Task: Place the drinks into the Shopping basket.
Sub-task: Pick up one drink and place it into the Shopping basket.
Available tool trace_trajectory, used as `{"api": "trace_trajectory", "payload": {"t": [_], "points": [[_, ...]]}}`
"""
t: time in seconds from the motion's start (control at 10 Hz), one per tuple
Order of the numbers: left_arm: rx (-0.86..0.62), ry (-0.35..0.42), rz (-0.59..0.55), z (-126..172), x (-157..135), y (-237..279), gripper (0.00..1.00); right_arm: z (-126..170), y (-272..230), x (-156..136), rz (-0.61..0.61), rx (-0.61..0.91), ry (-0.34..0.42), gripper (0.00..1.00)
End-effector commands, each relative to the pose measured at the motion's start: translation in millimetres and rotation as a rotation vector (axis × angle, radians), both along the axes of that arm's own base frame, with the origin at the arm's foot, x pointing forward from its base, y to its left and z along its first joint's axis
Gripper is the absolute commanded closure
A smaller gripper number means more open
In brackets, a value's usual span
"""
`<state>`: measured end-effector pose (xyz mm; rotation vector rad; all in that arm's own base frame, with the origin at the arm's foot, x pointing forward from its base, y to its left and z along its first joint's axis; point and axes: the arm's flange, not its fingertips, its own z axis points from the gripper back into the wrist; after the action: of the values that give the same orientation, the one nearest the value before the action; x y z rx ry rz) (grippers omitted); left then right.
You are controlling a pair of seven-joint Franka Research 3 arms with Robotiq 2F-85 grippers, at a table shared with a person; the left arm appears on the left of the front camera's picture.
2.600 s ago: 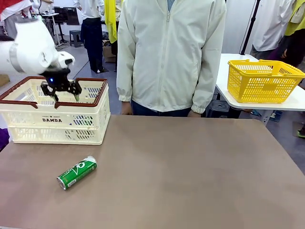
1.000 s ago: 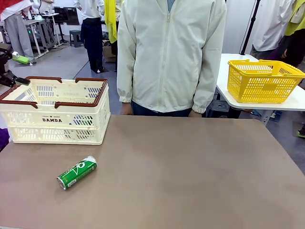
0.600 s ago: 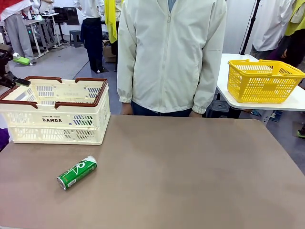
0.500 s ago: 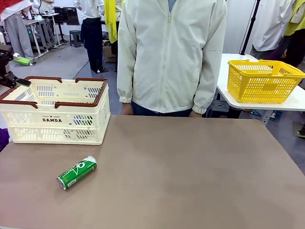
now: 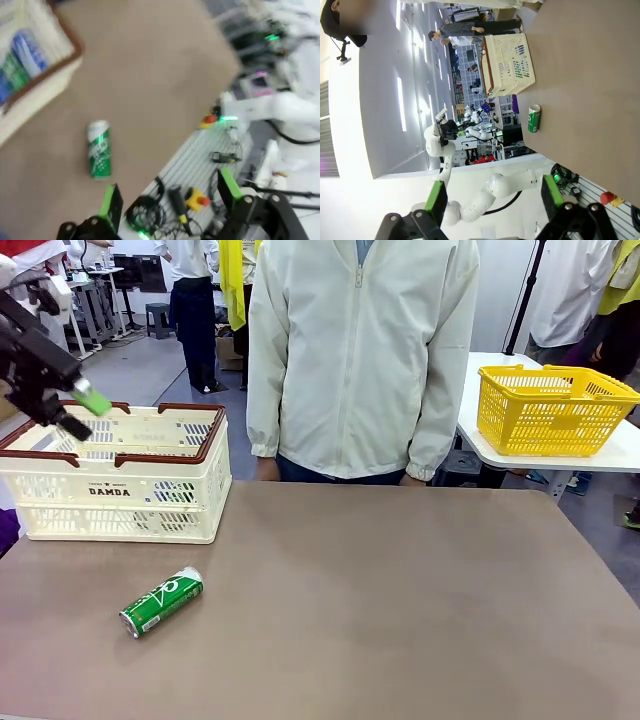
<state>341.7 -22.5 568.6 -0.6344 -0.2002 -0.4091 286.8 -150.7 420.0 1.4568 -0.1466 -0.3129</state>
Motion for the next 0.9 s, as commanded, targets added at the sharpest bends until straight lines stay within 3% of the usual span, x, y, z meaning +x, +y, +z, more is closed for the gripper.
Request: {"api": "trace_trajectory", "payload": {"t": [0.0,0.2,0.3,0.4,0.6,0.7,0.8], "points": [[0.243,0.067,0.235,-30.3,-24.9,-34.2,0.0,1.4,-1.0,-3.1,0.01,-0.002,-0.013,0.0],[0.39,0.001,0.284,-61.7,-24.9,-92.4,0.0,1.4,-1.0,-3.1,0.01,-0.002,-0.013,0.0],[0.45,0.018,0.306,-82.9,-18.8,-116.4,0.0,1.4,-1.0,-3.1,0.01,-0.002,-0.013,0.0],[0.518,0.08,0.32,-105.7,-7.1,-133.0,0.0,1.4,-1.0,-3.1,0.01,-0.002,-0.013,0.0],[0.597,0.257,0.319,-120.2,9.6,-126.9,0.0,1.4,-1.0,-3.1,0.01,-0.002,-0.013,0.0],[0.529,0.06,0.312,-117.5,-25.6,-138.5,0.0,1.4,-1.0,-3.1,0.01,-0.002,-0.013,0.0],[0.529,0.06,0.312,-117.5,-25.6,-138.5,0.0,1.4,-1.0,-3.1,0.01,-0.002,-0.013,0.0]]}}
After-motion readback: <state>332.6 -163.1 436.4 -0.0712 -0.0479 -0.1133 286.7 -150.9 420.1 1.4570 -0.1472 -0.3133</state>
